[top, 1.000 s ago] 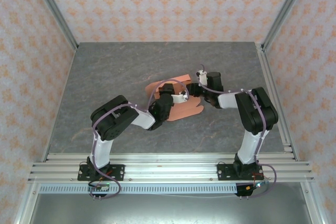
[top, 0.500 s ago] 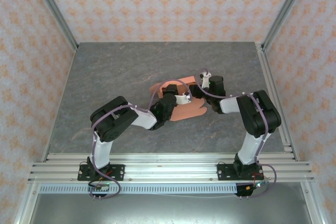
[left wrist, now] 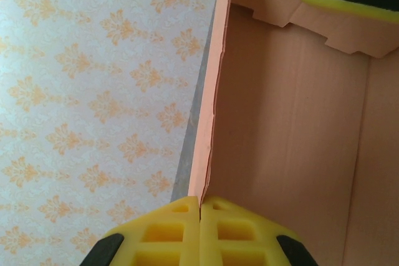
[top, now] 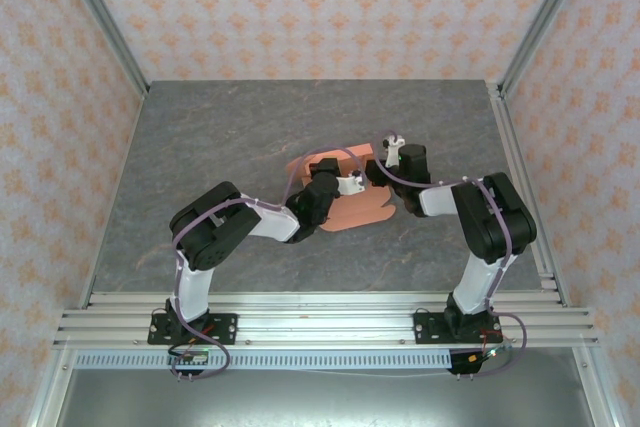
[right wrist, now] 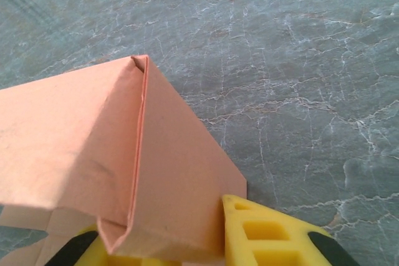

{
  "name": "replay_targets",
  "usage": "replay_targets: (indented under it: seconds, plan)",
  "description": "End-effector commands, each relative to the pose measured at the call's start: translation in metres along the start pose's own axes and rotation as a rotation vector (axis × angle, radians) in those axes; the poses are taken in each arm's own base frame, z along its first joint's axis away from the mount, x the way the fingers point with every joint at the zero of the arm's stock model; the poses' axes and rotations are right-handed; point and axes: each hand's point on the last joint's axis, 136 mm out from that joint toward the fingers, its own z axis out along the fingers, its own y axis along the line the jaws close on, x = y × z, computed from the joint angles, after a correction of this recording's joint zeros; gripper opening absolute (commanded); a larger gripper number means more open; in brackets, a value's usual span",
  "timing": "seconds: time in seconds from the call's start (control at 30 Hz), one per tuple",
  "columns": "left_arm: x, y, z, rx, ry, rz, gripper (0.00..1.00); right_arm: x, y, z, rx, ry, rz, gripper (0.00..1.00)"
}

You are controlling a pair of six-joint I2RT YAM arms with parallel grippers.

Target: Fold the paper box

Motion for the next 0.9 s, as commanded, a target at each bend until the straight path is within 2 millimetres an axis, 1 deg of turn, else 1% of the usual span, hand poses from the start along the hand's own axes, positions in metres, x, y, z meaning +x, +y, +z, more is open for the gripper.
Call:
replay_targets:
  seconds: [0.0,0.1,0.13,0.17,0.3,0.4,0.53,0.67,0.7,0.77,0.83,0.87]
  plan:
    - [-0.006,0.004,-0.004,0.022,-0.001,-0.059,0.11,-0.026,0.02,-0.01,-0.029,-0.096,-0.067,0.14]
    - [-0.007,0.015,-0.007,0.012,0.001,-0.107,0.29,-0.022,0.024,-0.009,0.0,-0.076,-0.115,0.12]
    - [-0.006,0.013,-0.008,0.018,0.005,-0.119,0.33,-0.022,0.026,-0.009,0.008,-0.073,-0.134,0.11]
    - [-0.009,0.029,-0.012,-0.005,-0.001,-0.16,0.36,-0.022,0.028,-0.008,0.017,-0.069,-0.151,0.11]
    - [-0.011,0.054,-0.027,-0.018,-0.019,-0.284,0.53,-0.02,0.033,-0.008,0.051,-0.06,-0.204,0.08]
    - [-0.01,0.069,-0.046,0.0,-0.044,-0.392,0.61,-0.02,0.036,-0.009,0.077,-0.052,-0.225,0.07]
    - [-0.004,0.094,-0.078,0.018,-0.076,-0.577,0.66,-0.021,0.038,-0.011,0.126,-0.034,-0.249,0.06]
    - [0.013,0.126,-0.106,-0.014,-0.069,-0.805,0.68,-0.021,0.041,-0.012,0.158,-0.021,-0.273,0.05]
    - [0.019,0.134,-0.111,-0.021,-0.064,-0.877,0.71,-0.022,0.042,-0.011,0.156,-0.022,-0.274,0.04]
    - [0.039,0.145,-0.112,-0.015,-0.016,-1.024,0.72,-0.022,0.043,-0.011,0.155,-0.022,-0.269,0.04]
    - [0.06,0.146,-0.108,0.013,0.056,-1.139,0.72,-0.023,0.044,-0.011,0.154,-0.02,-0.264,0.04]
    - [0.069,0.143,-0.105,0.035,0.086,-1.169,0.73,-0.023,0.043,-0.011,0.156,-0.021,-0.258,0.04]
